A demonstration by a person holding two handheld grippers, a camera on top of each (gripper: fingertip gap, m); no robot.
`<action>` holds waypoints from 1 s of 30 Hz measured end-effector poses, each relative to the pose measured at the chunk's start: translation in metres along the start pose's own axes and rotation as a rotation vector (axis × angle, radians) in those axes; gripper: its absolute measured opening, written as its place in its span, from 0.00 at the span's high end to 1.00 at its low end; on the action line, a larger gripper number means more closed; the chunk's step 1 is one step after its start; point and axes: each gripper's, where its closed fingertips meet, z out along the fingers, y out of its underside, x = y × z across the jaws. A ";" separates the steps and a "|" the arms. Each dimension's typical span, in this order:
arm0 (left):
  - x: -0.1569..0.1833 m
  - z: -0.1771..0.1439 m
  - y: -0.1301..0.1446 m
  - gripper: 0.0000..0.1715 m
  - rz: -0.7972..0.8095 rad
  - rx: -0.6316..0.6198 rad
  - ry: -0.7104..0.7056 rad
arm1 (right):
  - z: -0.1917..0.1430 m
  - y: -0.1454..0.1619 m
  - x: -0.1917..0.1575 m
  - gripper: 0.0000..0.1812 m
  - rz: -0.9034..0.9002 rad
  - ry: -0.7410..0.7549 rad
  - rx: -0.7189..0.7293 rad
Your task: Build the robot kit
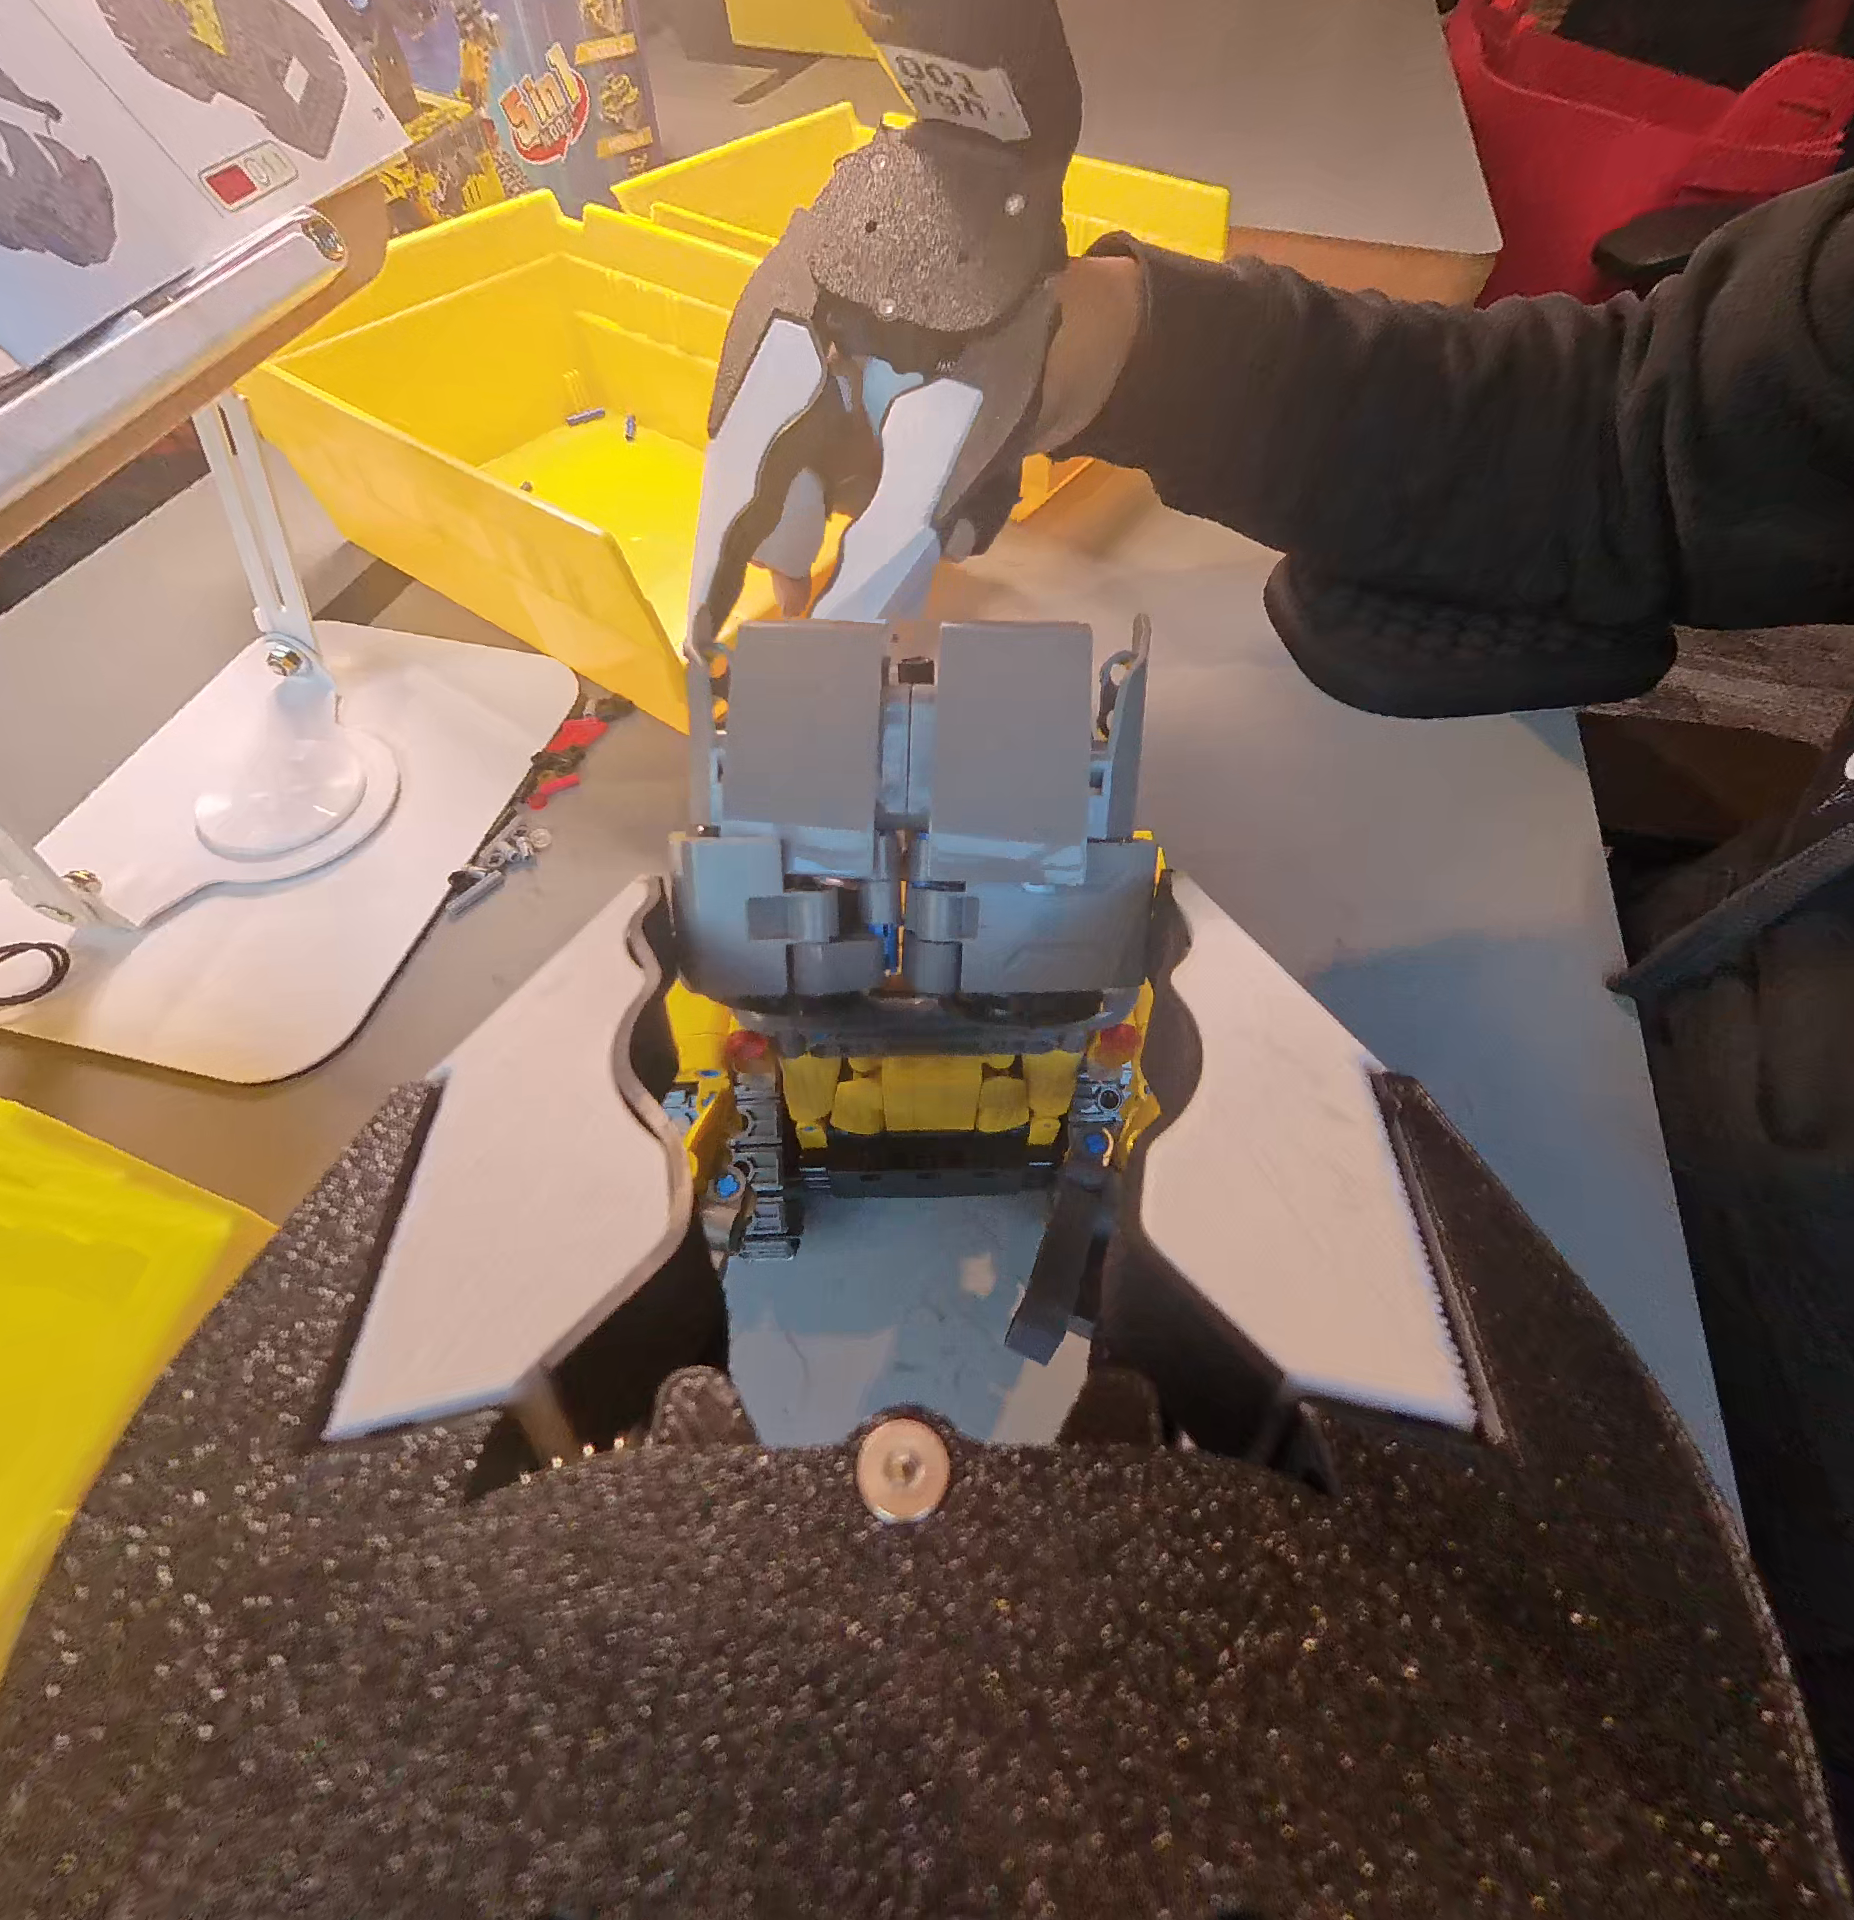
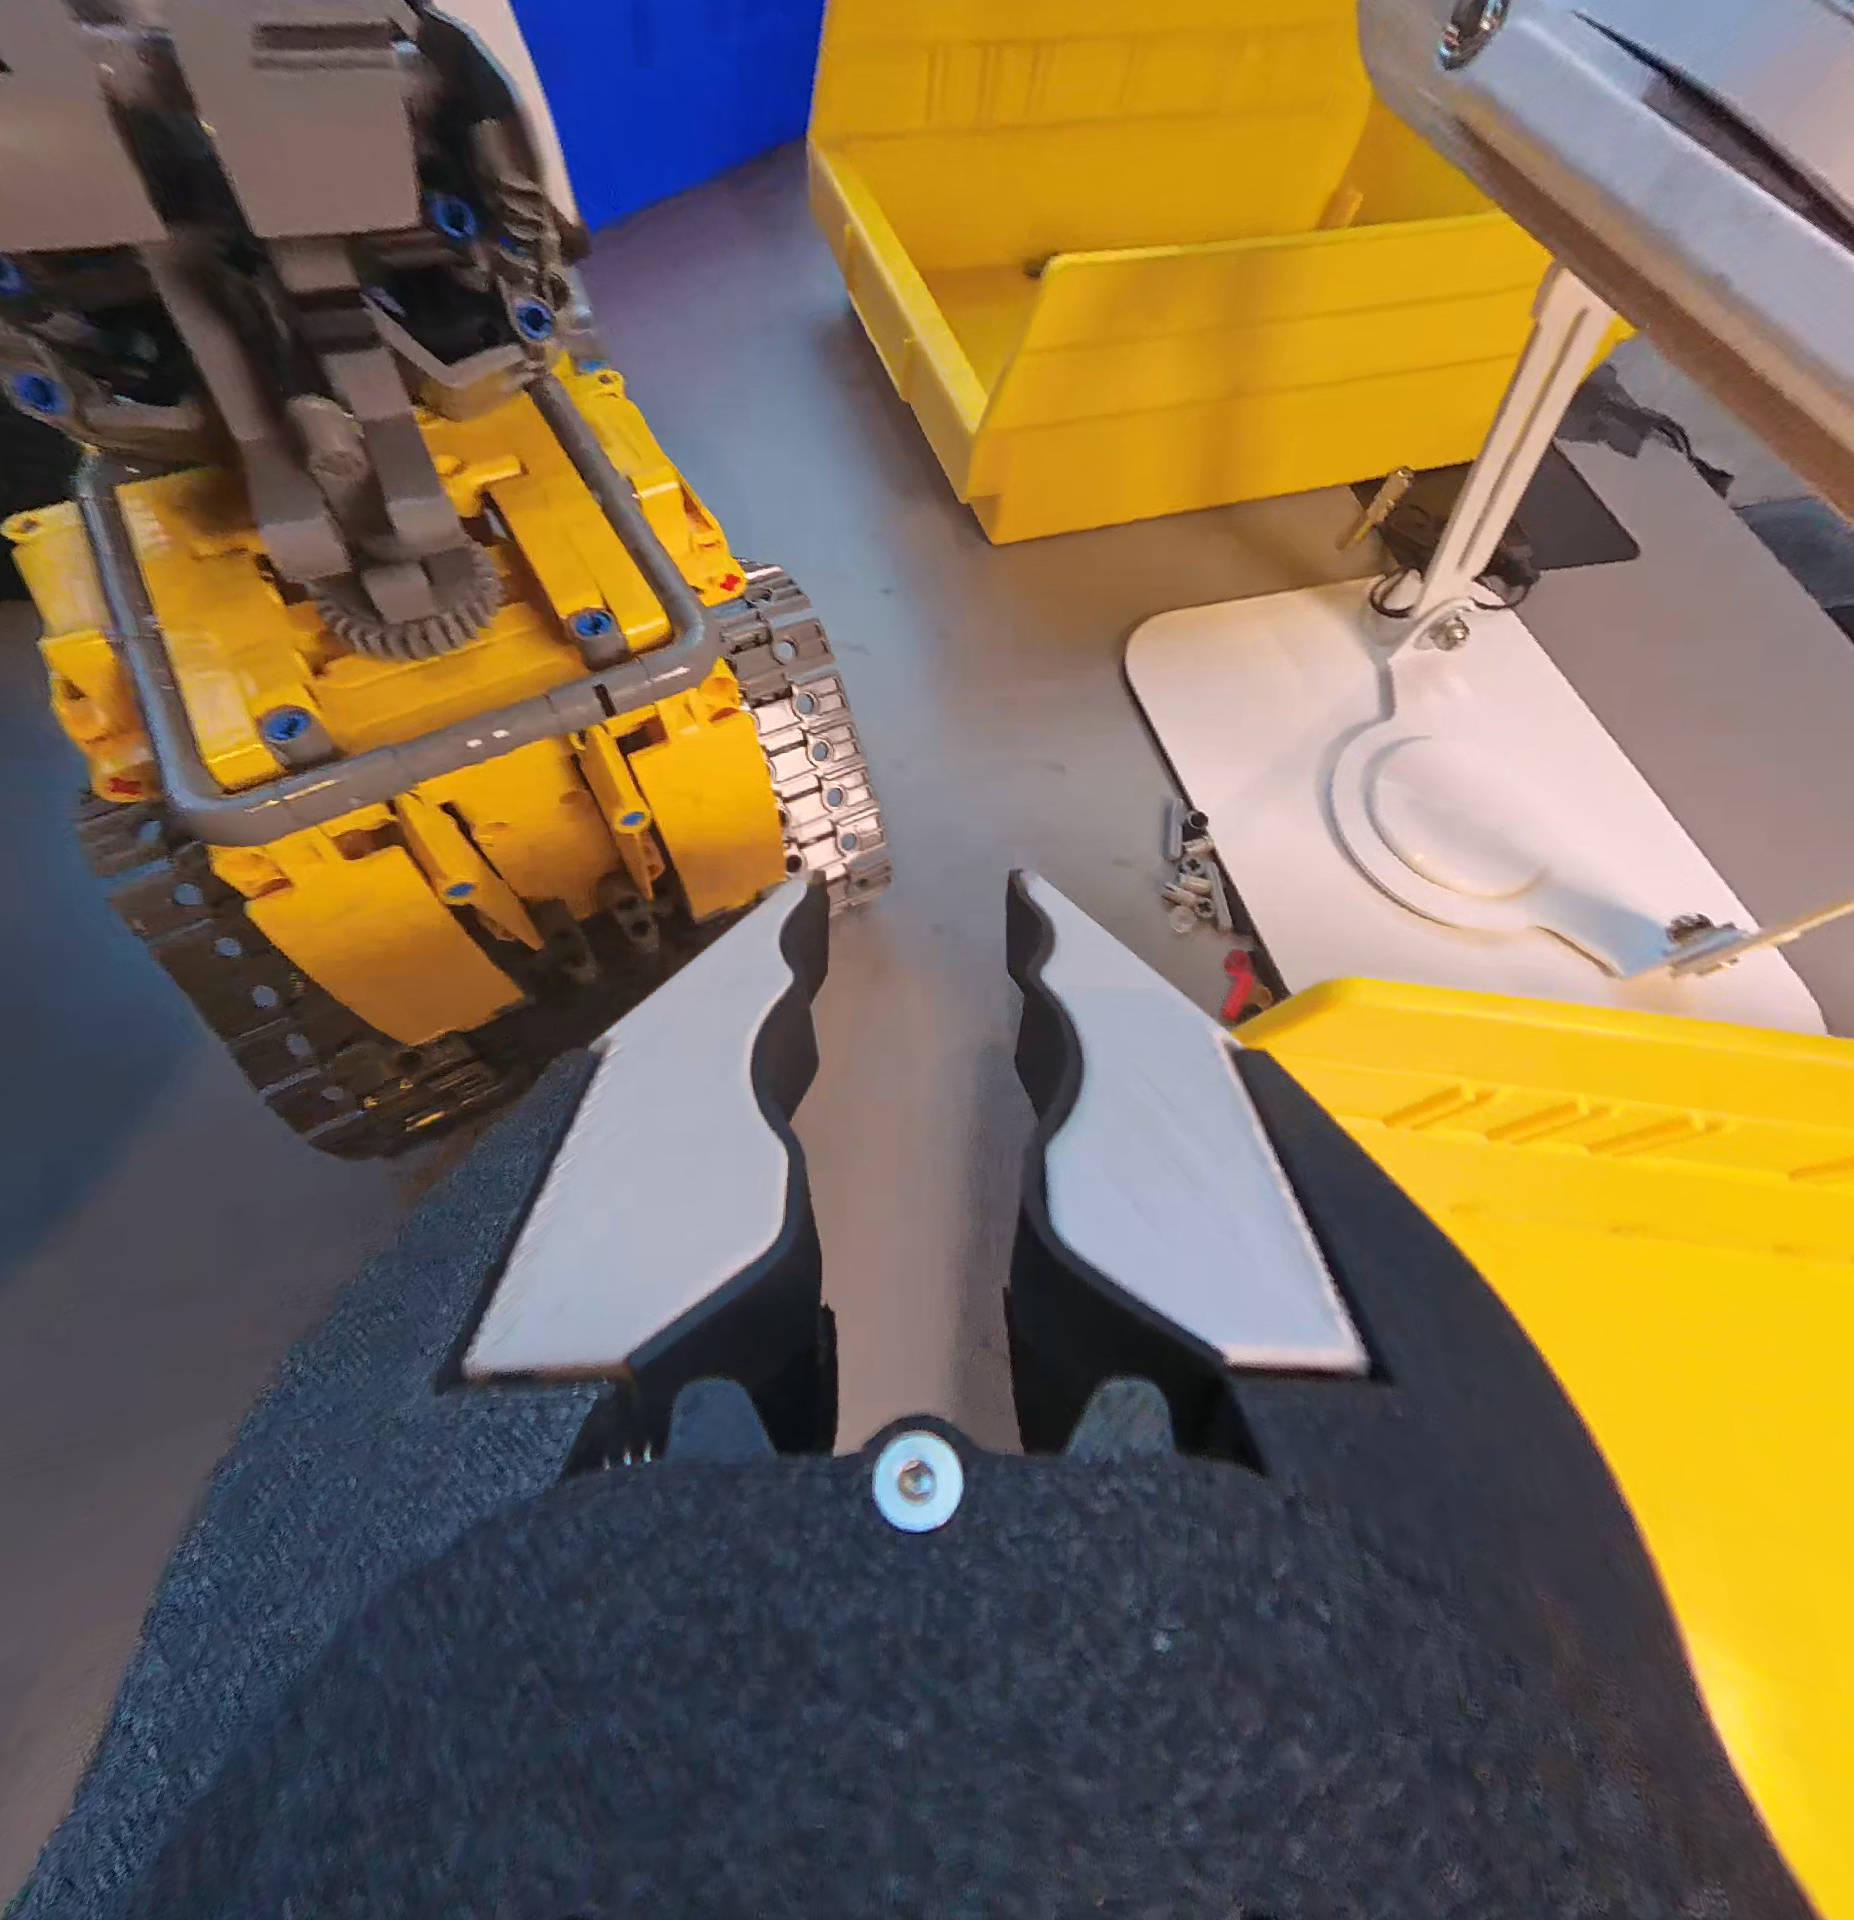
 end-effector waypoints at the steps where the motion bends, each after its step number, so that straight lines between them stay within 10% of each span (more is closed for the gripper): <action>1: 0.000 0.000 0.000 0.47 0.005 -0.001 -0.001 | 0.000 0.003 0.005 0.82 -0.003 0.033 -0.018; 11: 0.001 0.000 -0.002 0.47 0.032 0.036 -0.016 | 0.005 0.008 0.028 0.90 0.140 0.272 -0.175; 19: 0.000 -0.002 0.000 0.46 0.022 0.074 -0.011 | 0.048 0.045 0.034 0.75 0.421 0.443 -0.119; 30: 0.000 -0.006 0.002 0.47 -0.007 0.148 -0.040 | 0.015 0.075 0.066 0.88 0.454 0.761 -0.156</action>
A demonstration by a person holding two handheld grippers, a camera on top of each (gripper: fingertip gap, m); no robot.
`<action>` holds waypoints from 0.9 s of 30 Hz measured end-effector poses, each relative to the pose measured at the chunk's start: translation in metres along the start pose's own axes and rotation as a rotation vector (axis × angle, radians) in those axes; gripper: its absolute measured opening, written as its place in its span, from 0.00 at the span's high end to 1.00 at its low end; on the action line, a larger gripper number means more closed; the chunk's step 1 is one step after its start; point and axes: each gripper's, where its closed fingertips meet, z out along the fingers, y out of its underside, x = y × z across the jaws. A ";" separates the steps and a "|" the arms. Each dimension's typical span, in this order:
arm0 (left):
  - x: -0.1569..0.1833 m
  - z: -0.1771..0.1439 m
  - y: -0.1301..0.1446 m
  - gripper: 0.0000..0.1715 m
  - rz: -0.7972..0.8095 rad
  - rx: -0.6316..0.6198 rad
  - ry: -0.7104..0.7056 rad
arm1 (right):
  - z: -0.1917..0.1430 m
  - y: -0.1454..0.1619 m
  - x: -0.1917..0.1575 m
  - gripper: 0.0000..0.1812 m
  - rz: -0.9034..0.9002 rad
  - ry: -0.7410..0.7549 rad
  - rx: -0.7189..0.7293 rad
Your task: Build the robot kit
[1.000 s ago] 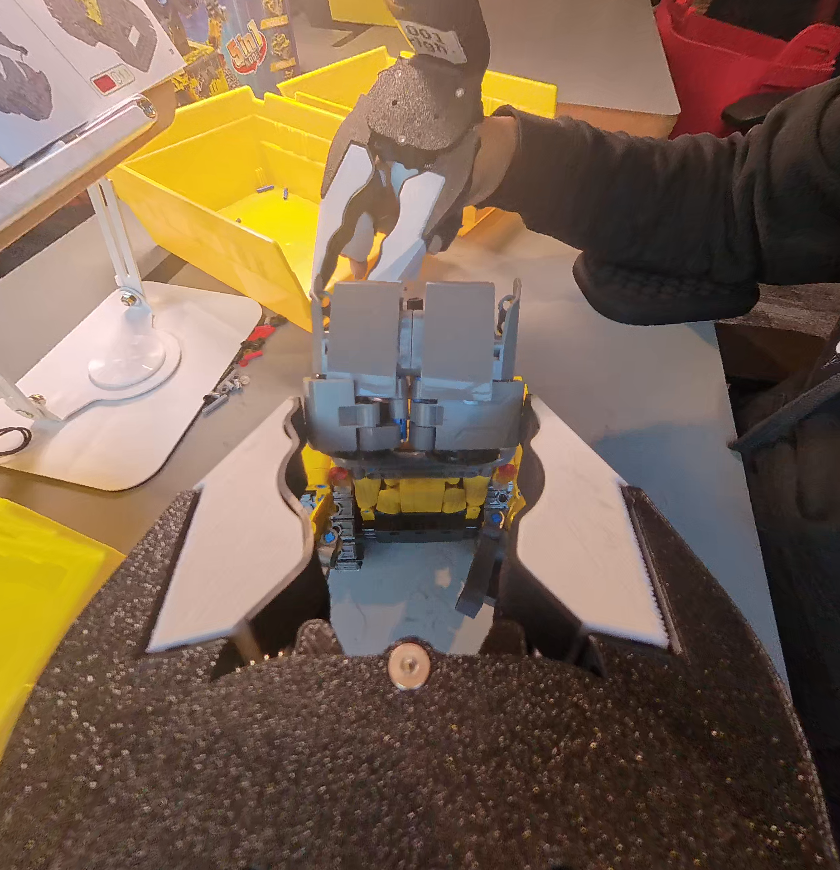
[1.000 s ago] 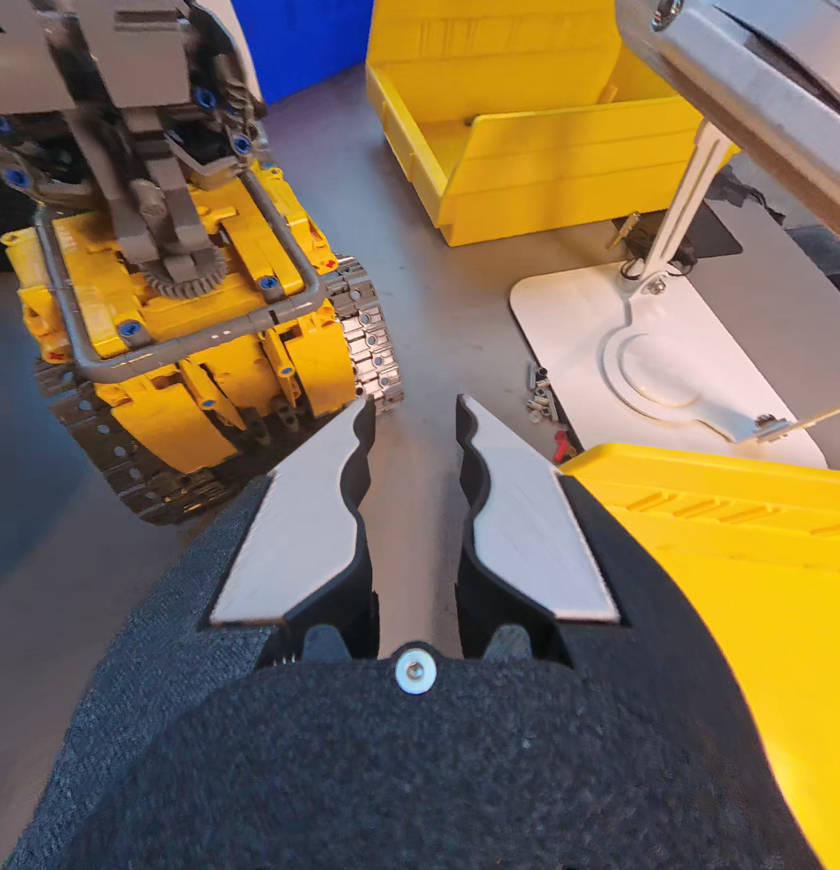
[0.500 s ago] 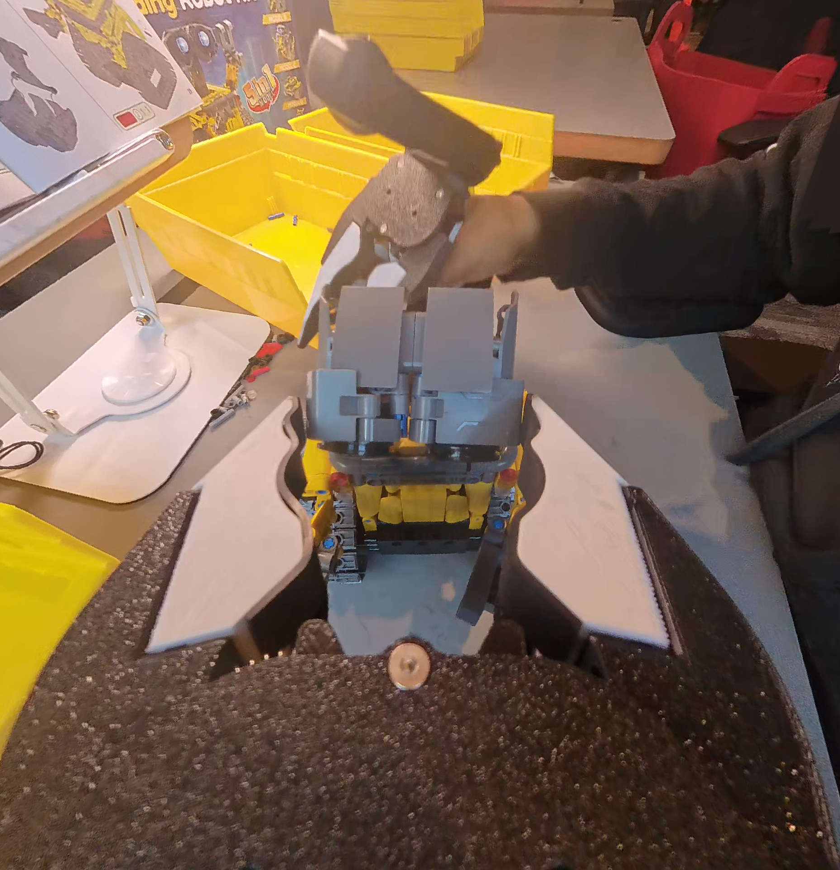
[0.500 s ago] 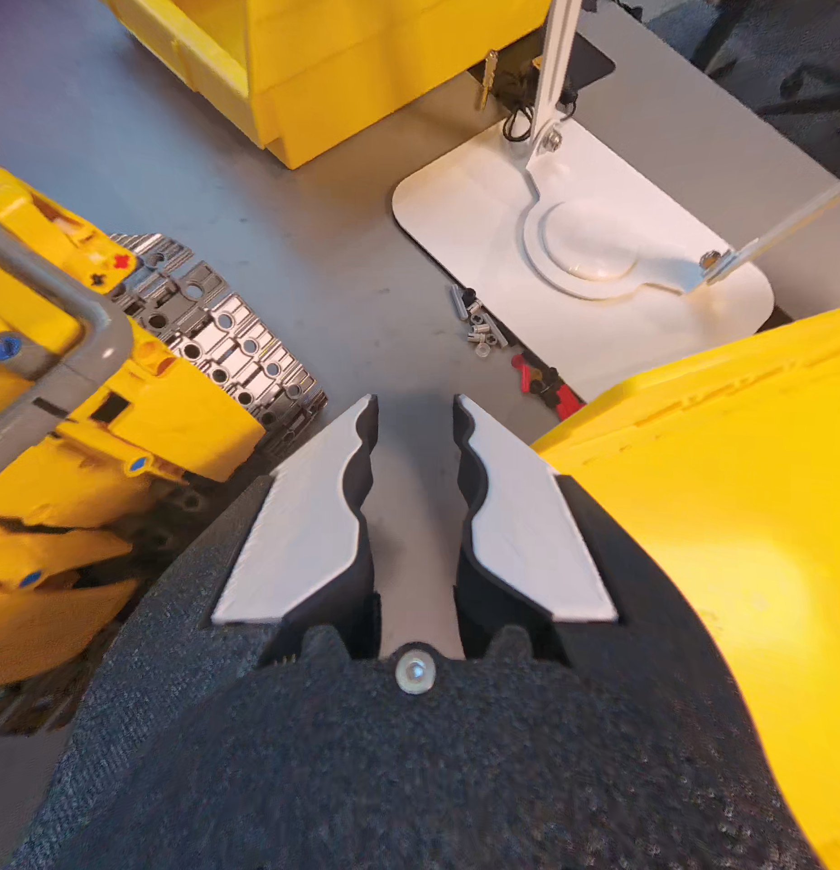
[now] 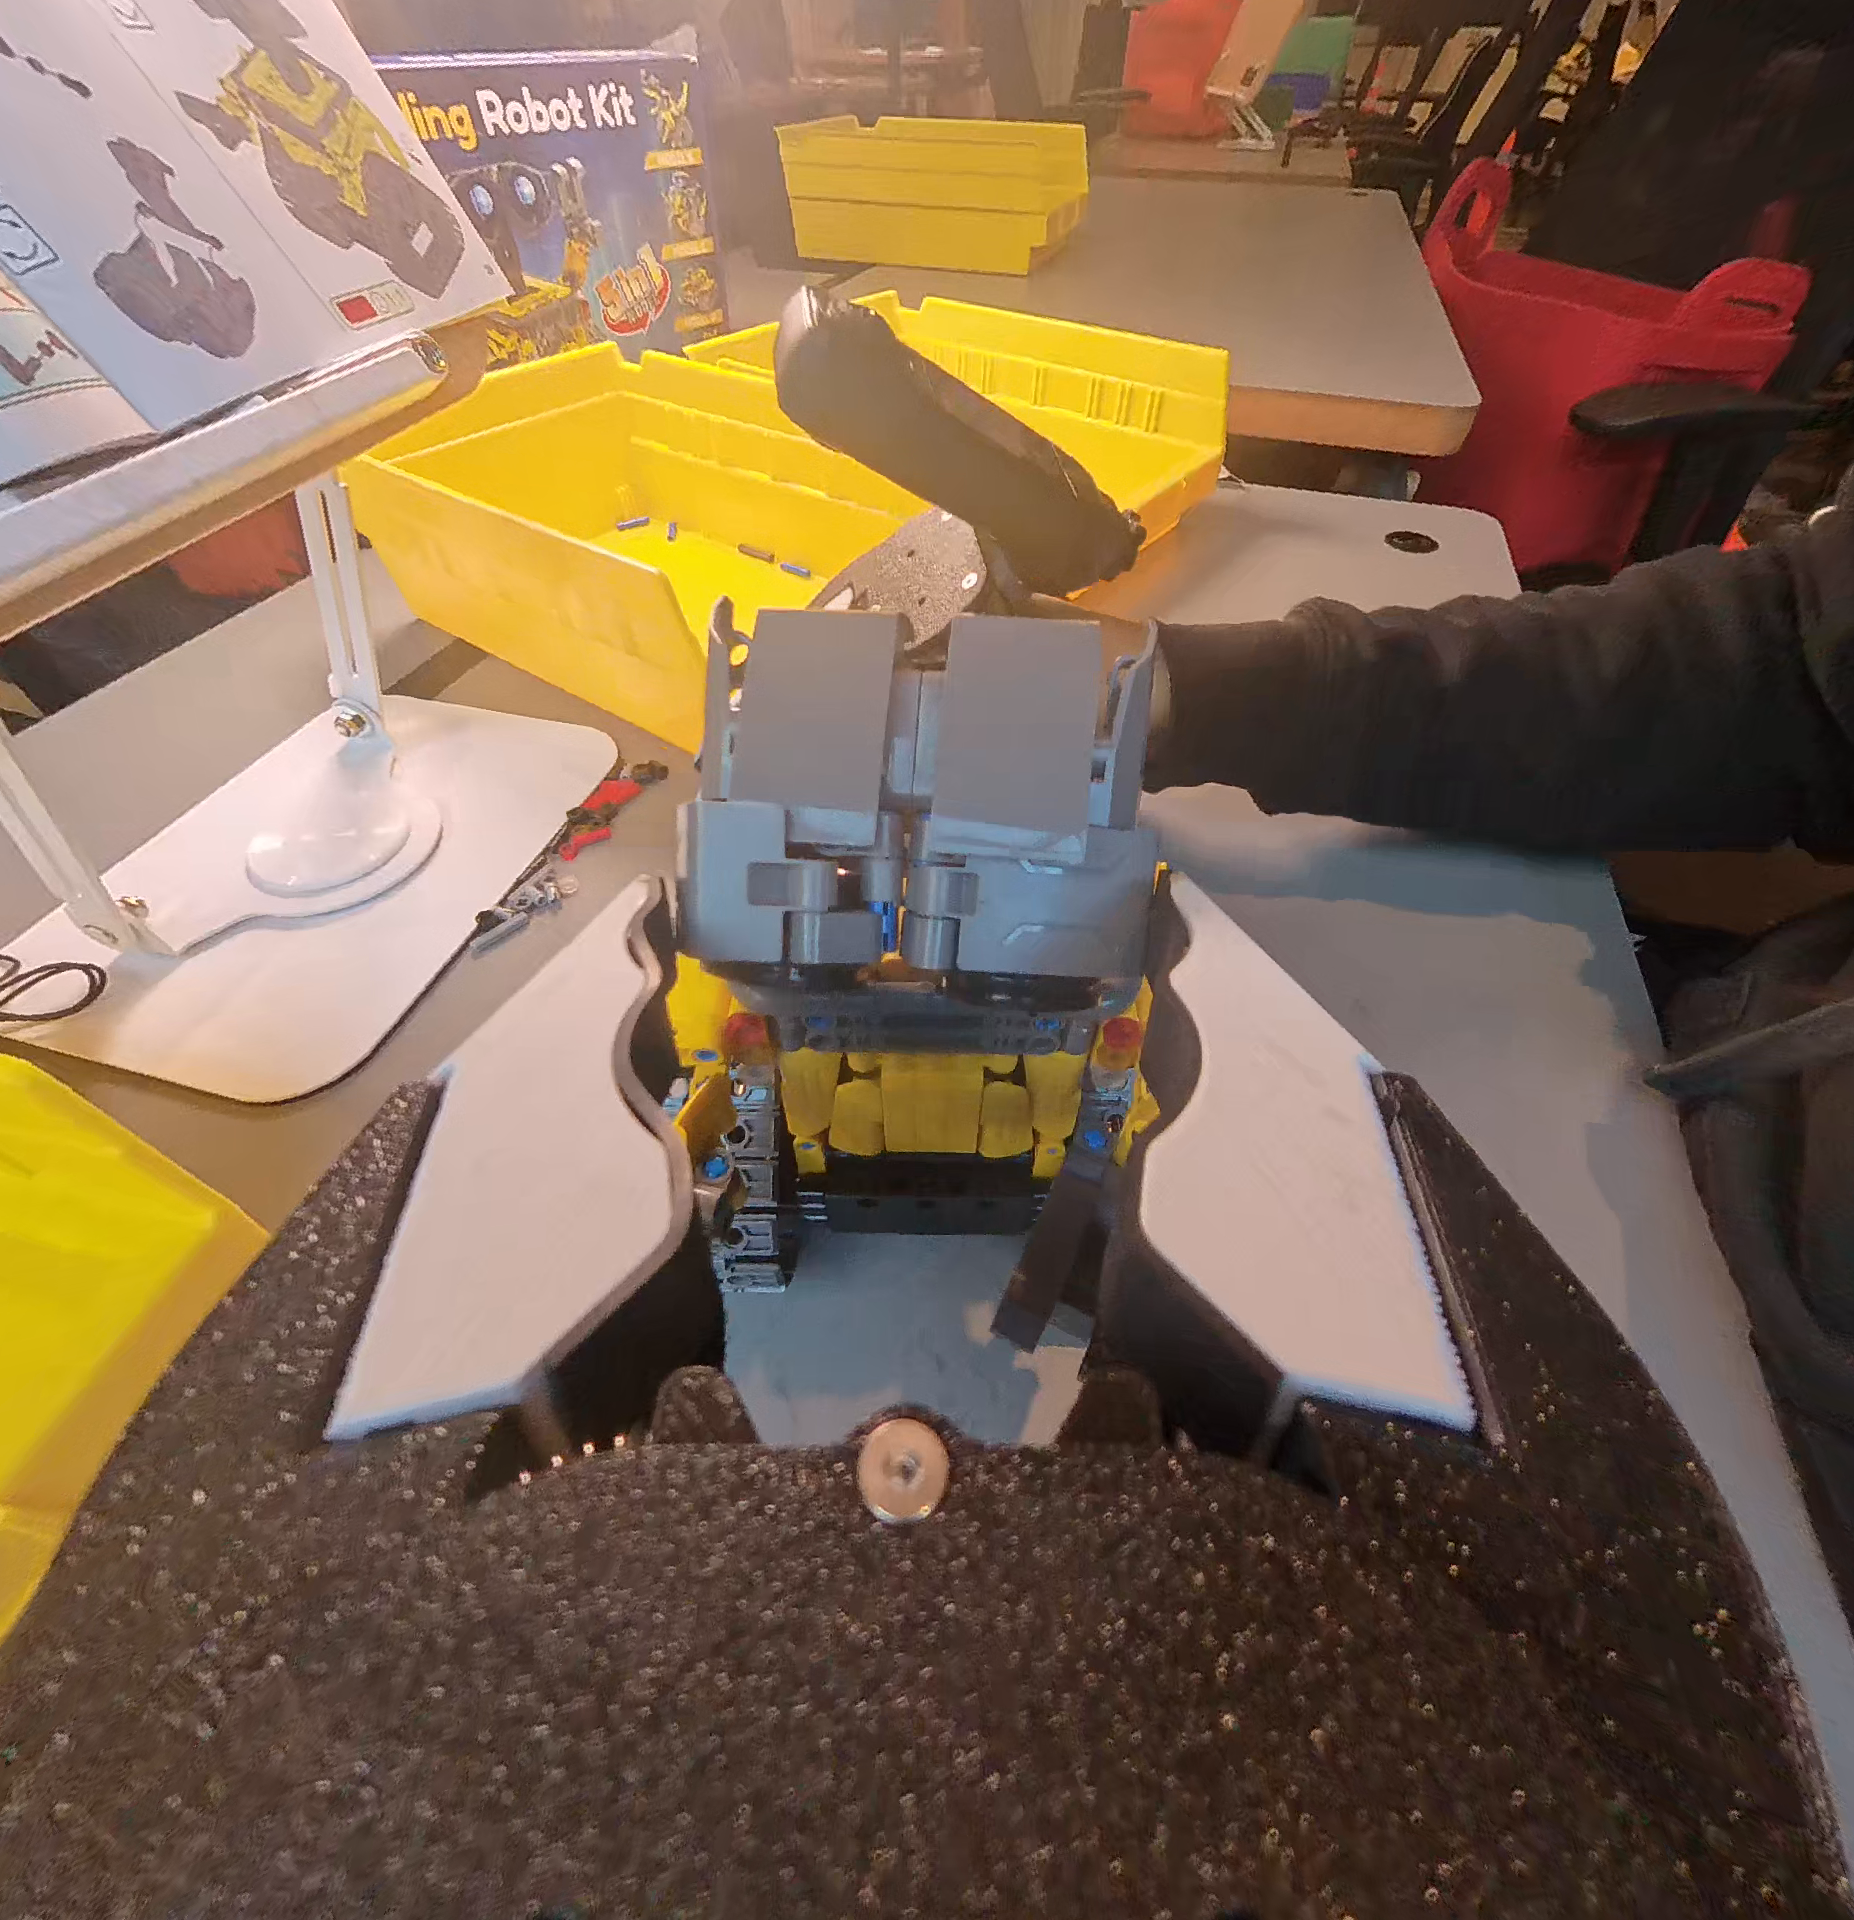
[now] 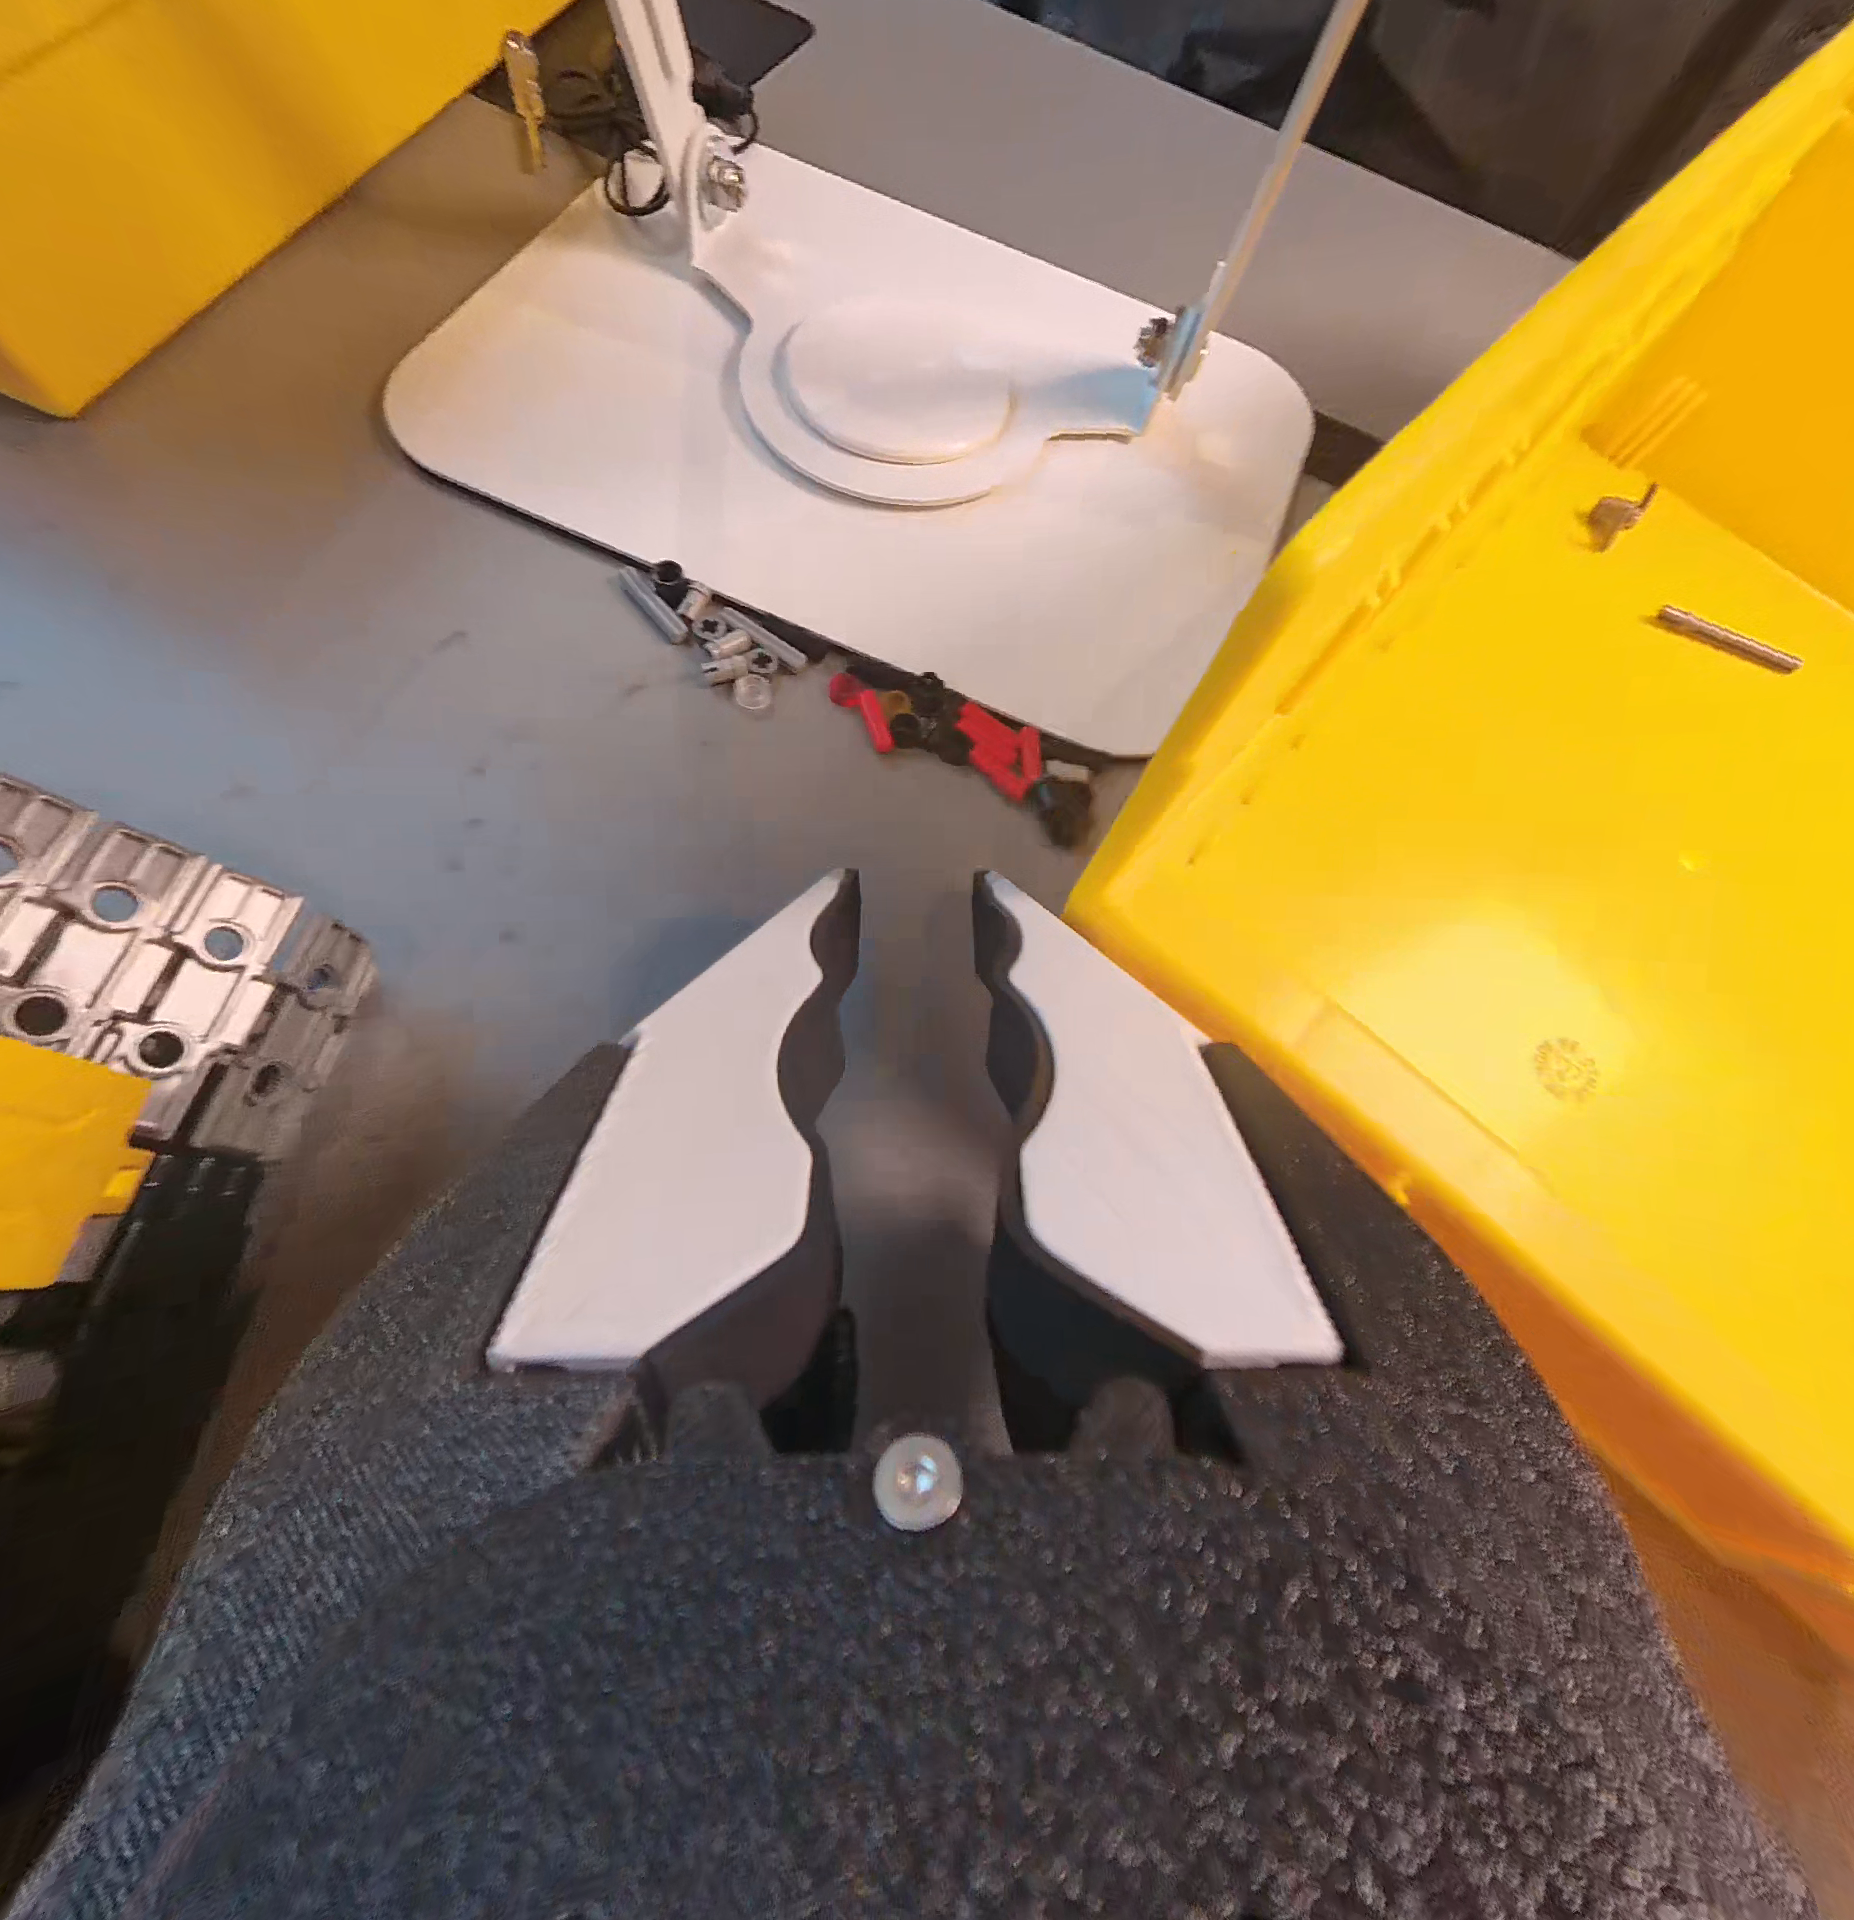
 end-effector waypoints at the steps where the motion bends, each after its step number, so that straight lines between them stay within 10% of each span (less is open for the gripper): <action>1: 0.000 0.000 0.000 0.47 0.002 0.002 -0.002 | -0.001 0.001 0.007 0.88 0.004 0.030 0.006; 27: 0.000 -0.001 -0.001 0.47 0.002 0.025 -0.005 | 0.049 -0.014 -0.017 0.92 0.035 -0.048 -0.162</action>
